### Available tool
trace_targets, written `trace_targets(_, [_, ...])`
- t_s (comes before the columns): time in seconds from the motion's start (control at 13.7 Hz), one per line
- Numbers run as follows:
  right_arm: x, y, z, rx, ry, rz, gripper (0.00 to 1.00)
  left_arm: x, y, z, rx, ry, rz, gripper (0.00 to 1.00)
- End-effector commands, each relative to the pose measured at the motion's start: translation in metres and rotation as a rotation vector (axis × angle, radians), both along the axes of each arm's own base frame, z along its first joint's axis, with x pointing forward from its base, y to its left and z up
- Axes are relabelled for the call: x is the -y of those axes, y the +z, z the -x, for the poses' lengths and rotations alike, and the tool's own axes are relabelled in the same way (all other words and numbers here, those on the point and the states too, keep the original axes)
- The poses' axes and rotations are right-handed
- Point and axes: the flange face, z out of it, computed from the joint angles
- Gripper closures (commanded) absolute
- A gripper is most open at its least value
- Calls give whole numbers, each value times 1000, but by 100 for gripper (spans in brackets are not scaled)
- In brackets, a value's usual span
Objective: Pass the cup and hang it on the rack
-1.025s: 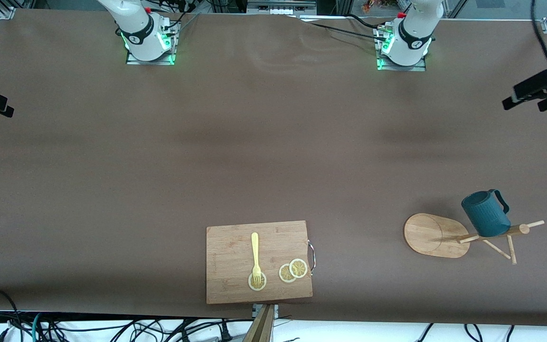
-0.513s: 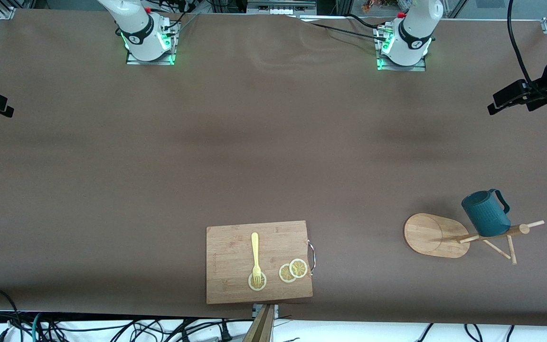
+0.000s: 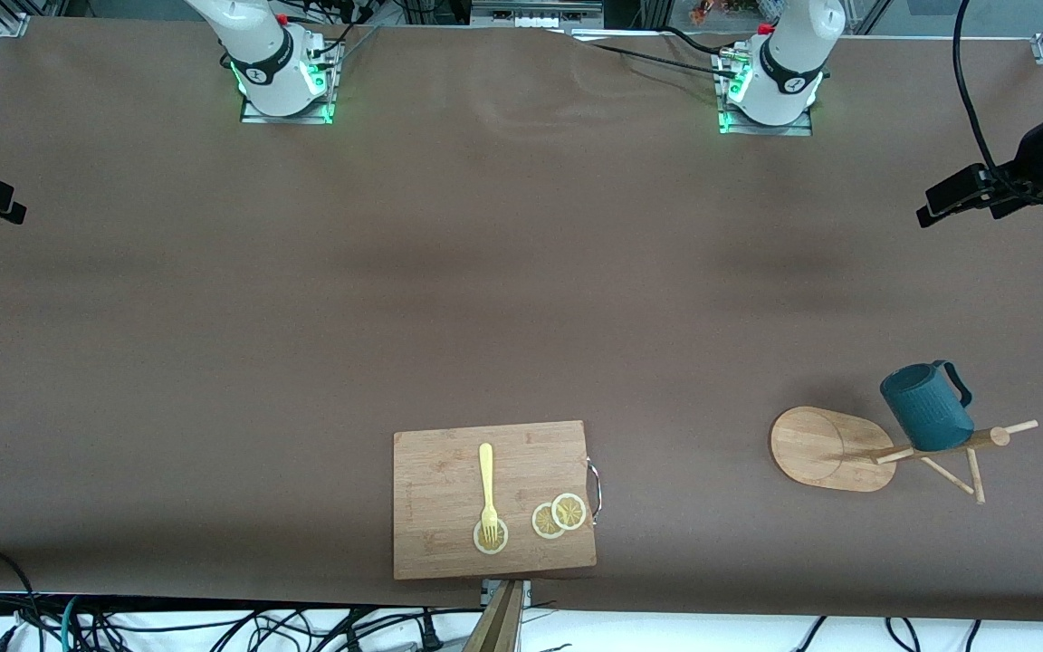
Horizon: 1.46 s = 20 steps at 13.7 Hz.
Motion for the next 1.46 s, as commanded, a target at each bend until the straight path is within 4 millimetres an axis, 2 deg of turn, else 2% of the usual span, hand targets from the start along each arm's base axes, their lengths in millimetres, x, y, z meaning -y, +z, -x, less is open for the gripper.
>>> trace_targets(0.0, [2, 4, 3, 9, 4, -12, 0, 3, 2, -5, 15, 4, -26, 0])
trace_targets(0.07, [3, 4, 3, 9, 4, -12, 0, 4, 0, -7, 12, 4, -28, 0])
trace_targets(0.22, [2, 4, 3, 9, 6, -13, 0, -4, 9, -8, 29, 4, -28, 0])
trace_targets(0.66, [3, 3, 3, 8, 4, -13, 0, -12, 9, -8, 34, -95, -67, 0])
trace_targets(0.88, [3, 4, 3, 9, 6, -13, 0, -3, 0, -12, 16, -109, -67, 0])
trace_targets(1.1, [2, 4, 3, 11, 7, -11, 0, 0, -1, -12, 13, -124, -104, 0])
trace_targets(1.25, [1, 4, 2, 11, 9, -13, 0, 21, -5, -11, 1, -167, -134, 0])
trace_targets(1.39, [1, 5, 2, 14, 4, -12, 0, 27, -9, -12, -5, -183, -150, 0])
